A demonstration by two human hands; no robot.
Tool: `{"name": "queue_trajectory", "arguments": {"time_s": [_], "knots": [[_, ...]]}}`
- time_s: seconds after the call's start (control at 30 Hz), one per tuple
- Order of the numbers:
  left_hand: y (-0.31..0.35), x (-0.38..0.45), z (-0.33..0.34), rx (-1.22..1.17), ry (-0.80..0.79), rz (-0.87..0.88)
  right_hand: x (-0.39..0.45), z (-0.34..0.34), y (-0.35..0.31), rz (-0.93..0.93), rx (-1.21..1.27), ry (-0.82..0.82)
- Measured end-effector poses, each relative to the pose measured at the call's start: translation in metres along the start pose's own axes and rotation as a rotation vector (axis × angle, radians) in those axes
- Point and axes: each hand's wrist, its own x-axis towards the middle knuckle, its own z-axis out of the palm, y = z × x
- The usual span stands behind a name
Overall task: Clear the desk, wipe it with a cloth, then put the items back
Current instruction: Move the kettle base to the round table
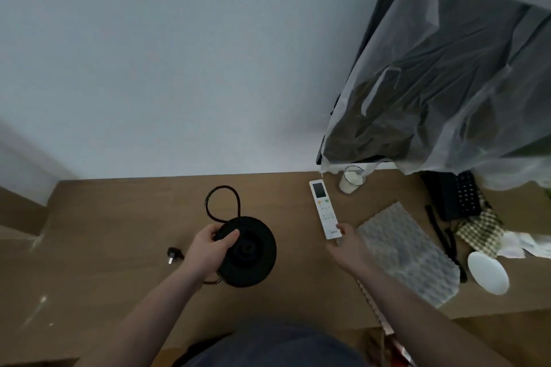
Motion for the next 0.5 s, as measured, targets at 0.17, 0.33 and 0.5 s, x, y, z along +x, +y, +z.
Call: {"name": "queue_trajectory", "arguments": {"time_s": [0.17, 0.33, 0.5], "knots": [[-0.011, -0.011, 0.006, -0.054, 0.070, -0.020, 0.040, 0.012, -0.001, -0.048, -0.175, -0.040], [-0.026, -0.025, 0.014, -0.052, 0.128, -0.042, 0.064, 0.024, -0.003, 0.022, -0.182, 0.048], [-0.030, -0.034, 0.021, -0.079, 0.172, -0.064, 0.081, 0.026, 0.006, 0.101, -0.146, 0.030]]}}
